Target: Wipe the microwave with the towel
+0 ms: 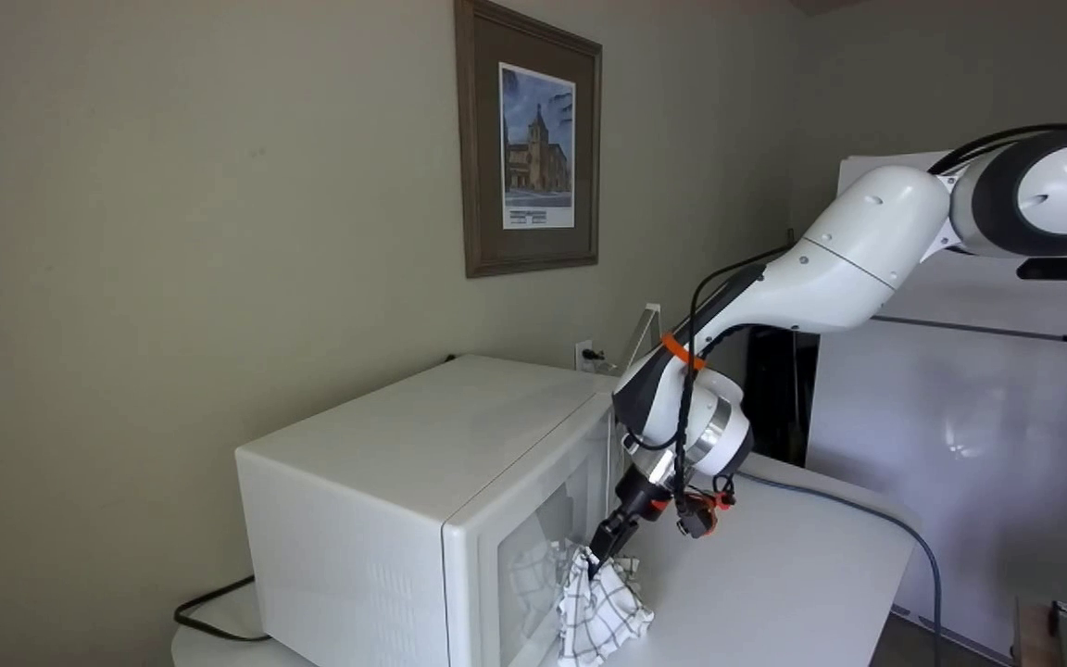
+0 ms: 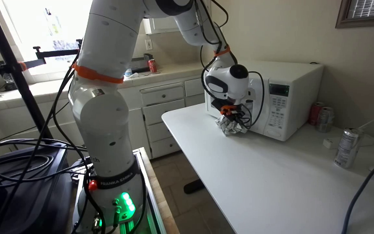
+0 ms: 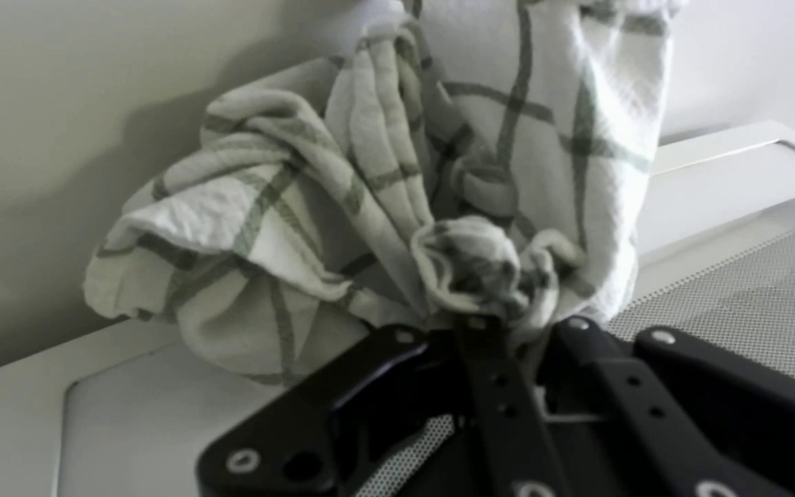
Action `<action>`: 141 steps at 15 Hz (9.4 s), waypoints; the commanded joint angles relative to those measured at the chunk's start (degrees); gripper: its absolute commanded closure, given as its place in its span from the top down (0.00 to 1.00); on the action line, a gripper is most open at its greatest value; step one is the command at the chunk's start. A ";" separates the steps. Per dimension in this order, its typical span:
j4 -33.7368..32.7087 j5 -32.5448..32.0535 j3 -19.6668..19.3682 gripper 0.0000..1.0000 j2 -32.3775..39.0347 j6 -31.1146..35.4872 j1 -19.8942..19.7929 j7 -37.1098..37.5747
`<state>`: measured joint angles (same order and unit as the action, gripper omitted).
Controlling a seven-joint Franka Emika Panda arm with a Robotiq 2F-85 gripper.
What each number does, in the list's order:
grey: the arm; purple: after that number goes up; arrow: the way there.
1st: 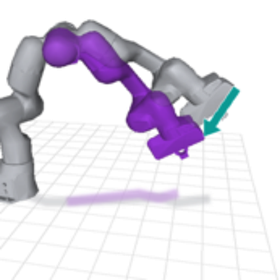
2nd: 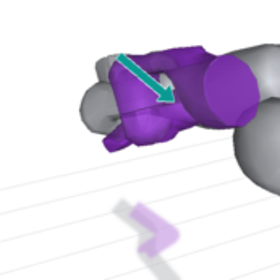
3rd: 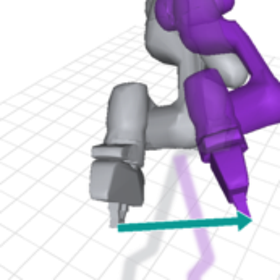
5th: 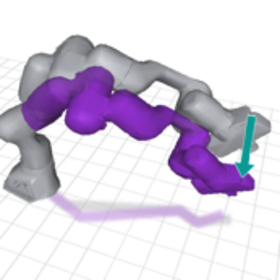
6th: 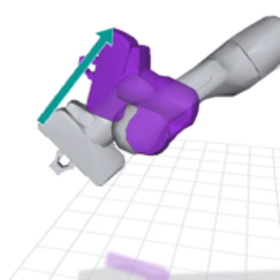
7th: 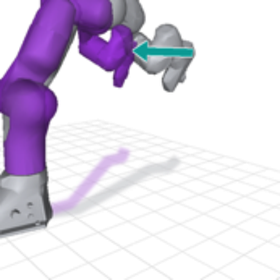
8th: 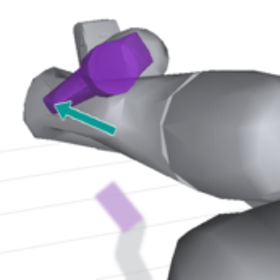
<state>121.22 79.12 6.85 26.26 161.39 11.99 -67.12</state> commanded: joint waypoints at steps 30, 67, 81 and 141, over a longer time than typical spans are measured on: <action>-1.40 7.63 4.75 0.03 -11.87 0.40 1.83 -14.93; -1.94 -13.82 0.08 0.03 -6.07 10.63 12.14 20.26; 10.35 -23.29 -3.16 0.03 -22.39 23.90 15.42 33.93; 29.13 -83.74 -14.08 0.03 -26.59 -15.81 -5.49 82.51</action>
<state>148.80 5.62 -8.75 2.56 146.21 10.91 6.72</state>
